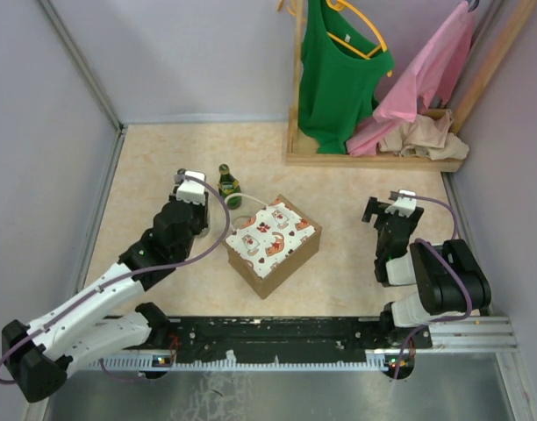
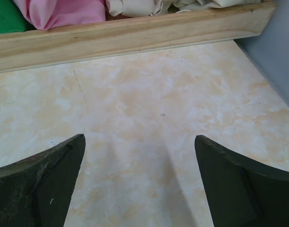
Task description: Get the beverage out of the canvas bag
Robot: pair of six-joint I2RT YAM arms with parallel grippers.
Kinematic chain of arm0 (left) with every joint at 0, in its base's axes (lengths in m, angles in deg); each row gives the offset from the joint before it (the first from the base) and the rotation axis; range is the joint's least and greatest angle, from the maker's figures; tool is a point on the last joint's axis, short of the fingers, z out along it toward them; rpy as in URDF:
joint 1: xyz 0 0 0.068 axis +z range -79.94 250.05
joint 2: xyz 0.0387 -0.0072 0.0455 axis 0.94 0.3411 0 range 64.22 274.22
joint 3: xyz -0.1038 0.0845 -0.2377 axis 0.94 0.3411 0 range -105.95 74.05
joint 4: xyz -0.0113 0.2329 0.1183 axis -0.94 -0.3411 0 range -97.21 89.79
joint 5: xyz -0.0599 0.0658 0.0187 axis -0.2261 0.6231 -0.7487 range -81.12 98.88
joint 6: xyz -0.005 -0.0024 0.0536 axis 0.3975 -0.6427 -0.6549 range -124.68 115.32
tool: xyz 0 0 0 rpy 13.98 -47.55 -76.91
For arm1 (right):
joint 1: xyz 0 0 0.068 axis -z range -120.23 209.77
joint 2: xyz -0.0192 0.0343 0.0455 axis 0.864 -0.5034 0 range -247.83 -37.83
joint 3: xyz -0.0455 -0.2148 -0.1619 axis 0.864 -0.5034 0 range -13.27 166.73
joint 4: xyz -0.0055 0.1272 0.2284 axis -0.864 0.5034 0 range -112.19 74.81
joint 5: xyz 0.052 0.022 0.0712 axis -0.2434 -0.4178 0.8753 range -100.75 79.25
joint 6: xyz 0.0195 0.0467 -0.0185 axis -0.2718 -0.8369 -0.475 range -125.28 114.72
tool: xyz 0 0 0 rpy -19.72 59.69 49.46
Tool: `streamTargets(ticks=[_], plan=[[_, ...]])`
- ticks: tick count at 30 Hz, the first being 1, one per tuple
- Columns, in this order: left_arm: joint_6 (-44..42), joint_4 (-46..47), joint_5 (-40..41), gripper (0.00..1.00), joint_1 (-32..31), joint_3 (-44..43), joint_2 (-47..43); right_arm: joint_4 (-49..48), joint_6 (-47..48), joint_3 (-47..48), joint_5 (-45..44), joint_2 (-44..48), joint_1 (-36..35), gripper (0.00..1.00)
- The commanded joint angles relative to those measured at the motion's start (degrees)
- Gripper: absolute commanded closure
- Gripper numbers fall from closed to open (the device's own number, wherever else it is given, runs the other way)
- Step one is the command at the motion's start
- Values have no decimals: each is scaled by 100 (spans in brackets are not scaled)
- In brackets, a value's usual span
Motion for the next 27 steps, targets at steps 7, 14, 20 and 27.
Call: streamTargets(ticks=[7, 14, 20, 27], plan=[[1101, 654, -1146, 100, 1575, 320, 71, -253, -11, 115, -21, 97, 6, 1], [1095, 959, -1311, 100, 1855, 653, 260, -253, -9, 114, -17, 97, 6, 1], [994, 1380, -1491, 94, 1997, 930, 314, -253, -7, 116, -18, 97, 5, 1], [1082, 1432, -1487, 36, 2059, 1120, 292, -253, -10, 116, -22, 97, 6, 1]])
